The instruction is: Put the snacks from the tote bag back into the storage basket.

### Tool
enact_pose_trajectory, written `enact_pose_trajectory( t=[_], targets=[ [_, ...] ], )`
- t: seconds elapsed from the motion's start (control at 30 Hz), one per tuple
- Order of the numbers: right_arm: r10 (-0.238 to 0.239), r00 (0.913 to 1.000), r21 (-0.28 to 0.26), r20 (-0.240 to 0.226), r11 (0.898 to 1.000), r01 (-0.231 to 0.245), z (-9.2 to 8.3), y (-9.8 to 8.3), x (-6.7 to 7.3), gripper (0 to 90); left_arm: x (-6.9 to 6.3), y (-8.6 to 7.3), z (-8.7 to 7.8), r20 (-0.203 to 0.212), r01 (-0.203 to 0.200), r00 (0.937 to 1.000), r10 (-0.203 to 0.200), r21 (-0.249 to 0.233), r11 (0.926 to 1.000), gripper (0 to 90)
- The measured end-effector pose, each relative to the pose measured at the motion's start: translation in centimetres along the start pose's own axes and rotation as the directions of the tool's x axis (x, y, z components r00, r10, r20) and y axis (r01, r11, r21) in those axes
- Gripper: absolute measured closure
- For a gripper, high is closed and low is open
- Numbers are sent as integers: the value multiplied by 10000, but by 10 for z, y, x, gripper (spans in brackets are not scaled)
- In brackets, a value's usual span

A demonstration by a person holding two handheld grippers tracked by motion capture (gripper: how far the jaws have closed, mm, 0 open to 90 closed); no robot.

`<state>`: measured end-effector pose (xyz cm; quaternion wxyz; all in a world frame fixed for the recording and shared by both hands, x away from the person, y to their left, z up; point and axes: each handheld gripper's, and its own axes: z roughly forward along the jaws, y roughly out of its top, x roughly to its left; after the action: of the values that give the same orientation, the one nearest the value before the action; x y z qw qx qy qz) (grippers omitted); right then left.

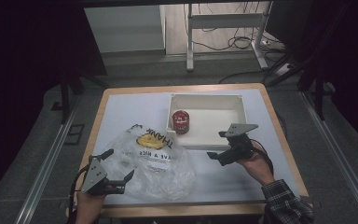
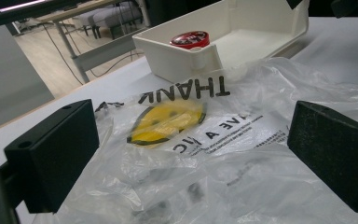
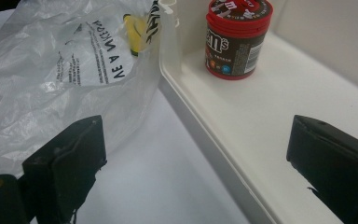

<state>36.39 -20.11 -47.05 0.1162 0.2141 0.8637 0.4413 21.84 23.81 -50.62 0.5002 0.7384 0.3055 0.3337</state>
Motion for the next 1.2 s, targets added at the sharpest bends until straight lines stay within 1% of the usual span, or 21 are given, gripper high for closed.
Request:
enact_pose_trajectory(
  t=[0.47, 0.67, 0.83, 1.2],
  targets=[
    [-40, 10000, -173, 75, 9998, 41, -7, -8, 3, 49, 0, 0, 0, 27, -32, 10000, 32, 26, 10000, 18],
    [-161, 9997, -238, 160, 9996, 165, -10, -11, 4, 49, -1, 0, 0, 33, -53, 10000, 53, 35, 10000, 18],
    [-135, 9997, -262, 225, 9996, 141, -13, -13, 5, 49, -1, 0, 0, 33, -54, 10000, 54, 28, 10000, 19],
    [-19, 9994, -500, 350, 9987, 37, -23, -20, 5, 49, -1, 0, 1, 36, -67, 10000, 67, 28, 10000, 19]
  ],
)
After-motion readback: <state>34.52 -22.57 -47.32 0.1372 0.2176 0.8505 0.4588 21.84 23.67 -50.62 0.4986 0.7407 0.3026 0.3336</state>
